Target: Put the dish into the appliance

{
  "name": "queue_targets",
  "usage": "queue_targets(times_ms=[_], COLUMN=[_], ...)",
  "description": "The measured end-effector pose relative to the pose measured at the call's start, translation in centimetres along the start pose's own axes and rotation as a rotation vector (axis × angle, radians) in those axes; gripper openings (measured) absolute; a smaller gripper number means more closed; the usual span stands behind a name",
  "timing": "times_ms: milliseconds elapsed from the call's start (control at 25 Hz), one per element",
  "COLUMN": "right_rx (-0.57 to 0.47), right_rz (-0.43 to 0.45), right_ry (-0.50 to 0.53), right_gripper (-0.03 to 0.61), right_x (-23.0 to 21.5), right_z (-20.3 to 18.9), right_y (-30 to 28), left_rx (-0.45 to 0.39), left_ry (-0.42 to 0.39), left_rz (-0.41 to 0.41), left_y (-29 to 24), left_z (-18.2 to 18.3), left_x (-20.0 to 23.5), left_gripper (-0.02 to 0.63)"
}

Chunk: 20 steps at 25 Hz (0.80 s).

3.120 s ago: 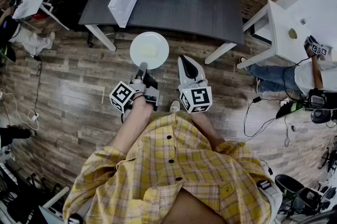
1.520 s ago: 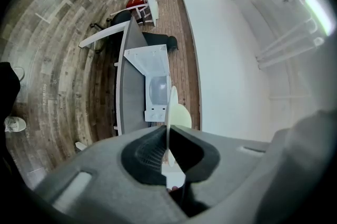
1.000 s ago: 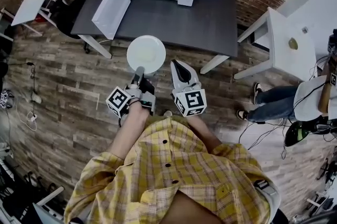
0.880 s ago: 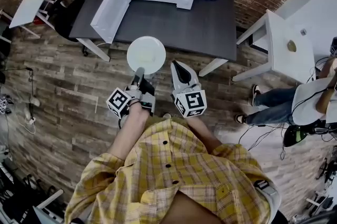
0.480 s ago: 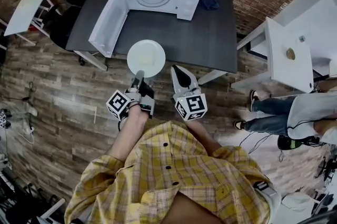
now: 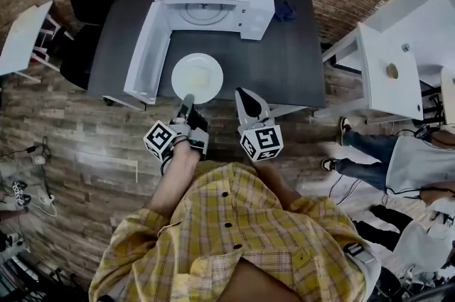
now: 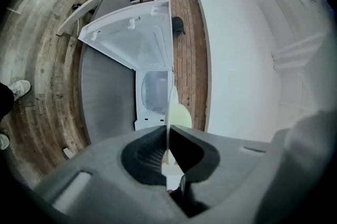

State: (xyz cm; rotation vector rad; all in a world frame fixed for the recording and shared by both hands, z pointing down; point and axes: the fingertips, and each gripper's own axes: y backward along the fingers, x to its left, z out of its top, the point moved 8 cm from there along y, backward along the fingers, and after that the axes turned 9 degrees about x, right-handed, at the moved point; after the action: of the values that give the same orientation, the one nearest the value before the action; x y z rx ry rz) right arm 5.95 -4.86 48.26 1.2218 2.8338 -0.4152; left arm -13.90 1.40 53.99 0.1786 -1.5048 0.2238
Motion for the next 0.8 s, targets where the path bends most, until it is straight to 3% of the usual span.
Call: queue_targets(times_ms=[560, 800], right_rx=[-0.002, -0.005], right_rz=[-0.09, -0.109], right_ry=[-0.002, -0.002], right_gripper=[0.0, 0.0], right_x=[0.3, 0.0], right_z=[1.1, 1.3], right_y=[-7.3, -8.6], left_rx=[0.129, 0.185], left_ry=[-0.018, -0.041], left_rz=[0.058, 0.059], left_y=[-4.2, -5.7], left_z=[8.6, 9.9], left_x=[1.4, 2.1], left_gripper=[0.009, 0.009])
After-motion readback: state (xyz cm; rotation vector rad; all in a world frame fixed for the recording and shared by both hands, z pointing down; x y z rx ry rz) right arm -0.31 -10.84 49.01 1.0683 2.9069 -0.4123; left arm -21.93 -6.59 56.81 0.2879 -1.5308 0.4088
